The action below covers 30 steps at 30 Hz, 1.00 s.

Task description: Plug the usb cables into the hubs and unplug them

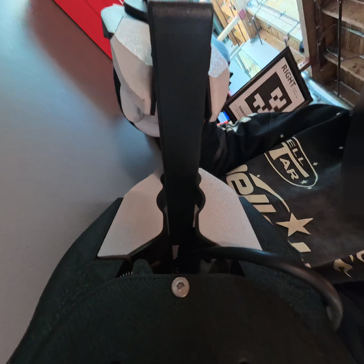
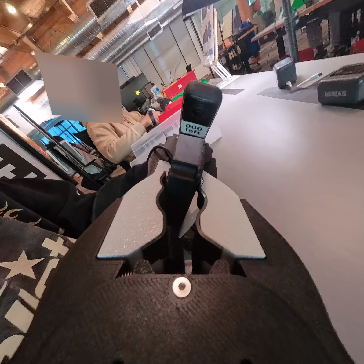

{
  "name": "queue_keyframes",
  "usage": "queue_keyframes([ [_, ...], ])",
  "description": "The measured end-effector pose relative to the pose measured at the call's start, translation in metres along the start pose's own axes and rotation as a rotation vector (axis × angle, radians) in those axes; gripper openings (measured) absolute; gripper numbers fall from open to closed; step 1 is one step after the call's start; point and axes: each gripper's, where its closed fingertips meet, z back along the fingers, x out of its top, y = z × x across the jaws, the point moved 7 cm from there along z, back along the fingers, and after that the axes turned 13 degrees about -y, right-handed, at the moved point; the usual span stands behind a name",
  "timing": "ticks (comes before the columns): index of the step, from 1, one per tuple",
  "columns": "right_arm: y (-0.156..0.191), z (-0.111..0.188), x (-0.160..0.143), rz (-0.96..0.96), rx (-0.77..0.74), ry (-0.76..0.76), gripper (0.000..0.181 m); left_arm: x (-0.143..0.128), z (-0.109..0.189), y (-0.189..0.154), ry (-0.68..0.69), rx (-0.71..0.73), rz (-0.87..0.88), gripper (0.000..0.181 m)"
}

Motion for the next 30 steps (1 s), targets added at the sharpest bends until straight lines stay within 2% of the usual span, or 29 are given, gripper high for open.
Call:
queue_keyframes([
  [2, 0.016, 0.005, -0.005, 0.019, -0.022, 0.03, 0.029, -0.006, -0.001, -0.01, 0.071, -0.028, -0.014, 0.025],
  [5, 0.042, 0.019, -0.021, 0.048, -0.058, -0.022, 0.029, -0.025, -0.01, -0.024, 0.198, -0.103, 0.005, 0.026],
  [8, 0.065, 0.04, -0.041, 0.088, -0.171, -0.058, 0.025, -0.036, -0.022, -0.028, 0.26, -0.011, -0.029, 0.031],
  [10, 0.077, 0.06, -0.048, 0.1, -0.269, -0.124, 0.024, -0.039, -0.022, -0.034, 0.265, 0.084, -0.097, 0.048],
  [14, 0.091, 0.108, -0.06, -0.001, -0.408, -0.308, 0.024, -0.03, -0.003, -0.049, 0.241, 0.436, -0.484, 0.092],
  [16, 0.095, 0.126, -0.068, -0.041, -0.456, -0.353, 0.024, -0.022, 0.008, -0.058, 0.24, 0.605, -0.671, 0.093],
  [18, 0.102, 0.137, -0.075, -0.077, -0.456, -0.36, 0.024, -0.014, 0.015, -0.072, 0.2, 0.713, -0.826, 0.093],
  [21, 0.112, 0.143, -0.08, -0.092, -0.441, -0.345, 0.027, -0.013, 0.021, -0.101, 0.149, 0.731, -1.039, 0.093],
  [22, 0.117, 0.143, -0.08, -0.087, -0.428, -0.35, 0.026, -0.017, 0.021, -0.108, 0.168, 0.707, -1.03, 0.093],
  [25, 0.123, 0.147, -0.075, -0.069, -0.414, -0.345, 0.024, -0.043, 0.031, -0.105, 0.391, 0.636, -0.85, 0.09],
  [27, 0.12, 0.154, -0.074, -0.019, -0.475, -0.328, 0.024, -0.055, 0.042, -0.103, 0.447, 0.567, -0.714, 0.09],
  [30, 0.119, 0.162, -0.075, -0.05, -0.47, -0.265, 0.024, -0.056, 0.063, -0.103, 0.488, 0.676, -0.715, 0.094],
])
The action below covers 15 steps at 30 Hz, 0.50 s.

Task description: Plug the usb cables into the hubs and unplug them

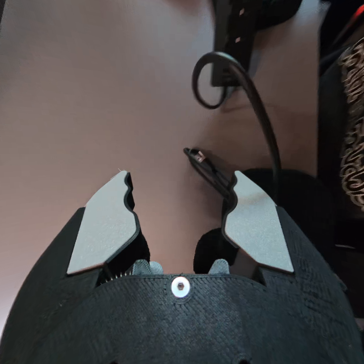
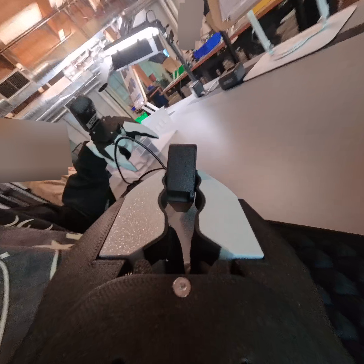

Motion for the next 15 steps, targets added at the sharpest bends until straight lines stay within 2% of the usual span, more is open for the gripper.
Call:
queue_keyframes([
  [2, 0.001, 0.002, 0.0, -0.022, 0.033, 0.071, 0.024, 0.007, 0.017, 0.004, -0.014, 0.141, -0.087, 0.09],
  [4, 0.0, 0.004, 0.0, -0.006, 0.024, 0.109, 0.025, 0.022, 0.046, 0.004, -0.074, 0.299, -0.138, 0.083],
  [6, -0.004, 0.006, 0.003, 0.039, -0.017, 0.112, 0.026, 0.038, 0.085, 0.0, -0.201, 0.437, -0.099, 0.07],
  [8, -0.011, 0.011, 0.005, 0.109, -0.08, 0.131, 0.031, 0.042, 0.126, -0.008, -0.317, 0.503, -0.035, 0.054],
  [10, -0.017, 0.016, 0.007, 0.224, -0.141, 0.155, 0.039, 0.028, 0.158, -0.012, -0.327, 0.506, 0.029, 0.045],
  [12, -0.022, 0.022, 0.012, 0.337, -0.188, 0.141, 0.048, -0.004, 0.179, -0.01, -0.194, 0.496, 0.128, 0.034],
  [15, -0.022, 0.029, 0.025, 0.382, -0.156, 0.018, 0.049, -0.059, 0.187, -0.007, 0.054, 0.412, 0.307, 0.03],
])
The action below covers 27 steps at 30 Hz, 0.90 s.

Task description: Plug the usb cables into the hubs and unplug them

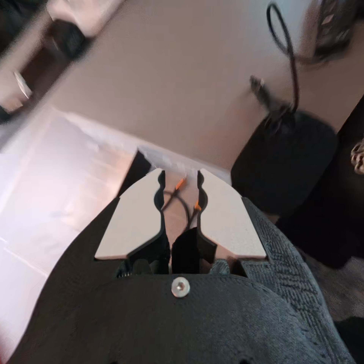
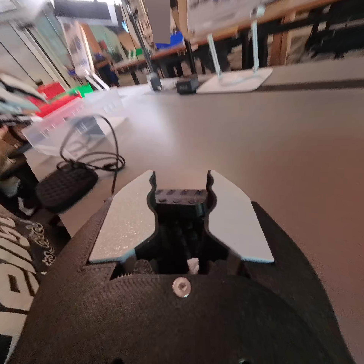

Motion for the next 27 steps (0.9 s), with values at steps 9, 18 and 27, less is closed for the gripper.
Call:
queue_keyframes([
  [9, -0.021, 0.014, 0.003, -0.217, 0.087, -0.27, 0.041, -0.094, -0.023, 0.046, 0.482, -0.097, 0.086, 0.031],
  [18, -0.022, 0.017, 0.005, -0.228, 0.136, -0.297, 0.033, -0.112, -0.048, 0.064, 0.576, -0.162, 0.03, 0.032],
  [27, -0.019, 0.018, 0.011, -0.104, 0.103, -0.233, 0.031, -0.114, -0.054, 0.069, 0.587, -0.215, 0.004, 0.031],
])
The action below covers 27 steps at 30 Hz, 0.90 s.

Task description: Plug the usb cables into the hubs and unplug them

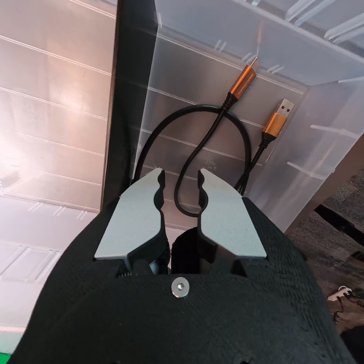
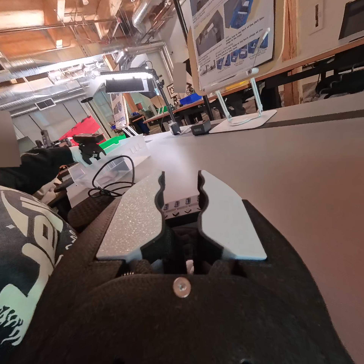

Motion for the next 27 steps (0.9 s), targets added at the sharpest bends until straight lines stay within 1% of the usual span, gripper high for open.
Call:
queue_keyframes([
  [2, 0.003, 0.002, 0.008, -0.002, 0.013, -0.015, 0.031, -0.001, -0.003, -0.001, 0.027, -0.001, -0.016, 0.031],
  [5, 0.006, 0.005, 0.025, 0.019, 0.016, -0.019, 0.031, -0.007, -0.011, -0.003, 0.112, 0.023, -0.06, 0.028],
  [6, 0.007, 0.006, 0.031, 0.036, 0.013, -0.012, 0.031, -0.008, -0.012, -0.004, 0.135, 0.023, -0.078, 0.023],
  [7, 0.008, 0.007, 0.038, 0.053, 0.011, -0.004, 0.031, -0.007, -0.012, -0.006, 0.129, 0.02, -0.092, 0.019],
  [9, 0.01, 0.007, 0.05, 0.088, 0.011, 0.018, 0.031, -0.007, -0.013, -0.01, 0.132, 0.025, -0.135, 0.004],
  [10, 0.012, 0.007, 0.056, 0.108, 0.014, 0.029, 0.031, -0.007, -0.013, -0.011, 0.134, 0.037, -0.158, 0.004],
  [12, 0.017, 0.005, 0.067, 0.149, 0.029, 0.057, 0.03, -0.008, -0.012, -0.013, 0.154, 0.087, -0.178, 0.004],
  [14, 0.023, 0.001, 0.075, 0.185, 0.052, 0.1, 0.03, -0.009, -0.002, -0.015, 0.177, 0.179, -0.181, 0.004],
  [17, 0.035, -0.007, 0.082, 0.234, 0.103, 0.171, 0.029, 0.001, 0.026, -0.026, 0.049, 0.324, -0.132, 0.003],
  [20, 0.049, -0.019, 0.074, 0.237, 0.191, 0.218, 0.029, 0.014, 0.063, -0.044, -0.106, 0.544, -0.092, 0.003],
  [23, 0.068, -0.031, 0.049, 0.198, 0.315, 0.227, 0.028, 0.03, 0.096, -0.075, -0.339, 0.759, -0.071, 0.003],
  [27, 0.097, -0.041, 0.006, 0.122, 0.485, 0.201, 0.028, 0.053, 0.125, -0.124, -0.603, 0.975, -0.078, 0.003],
])
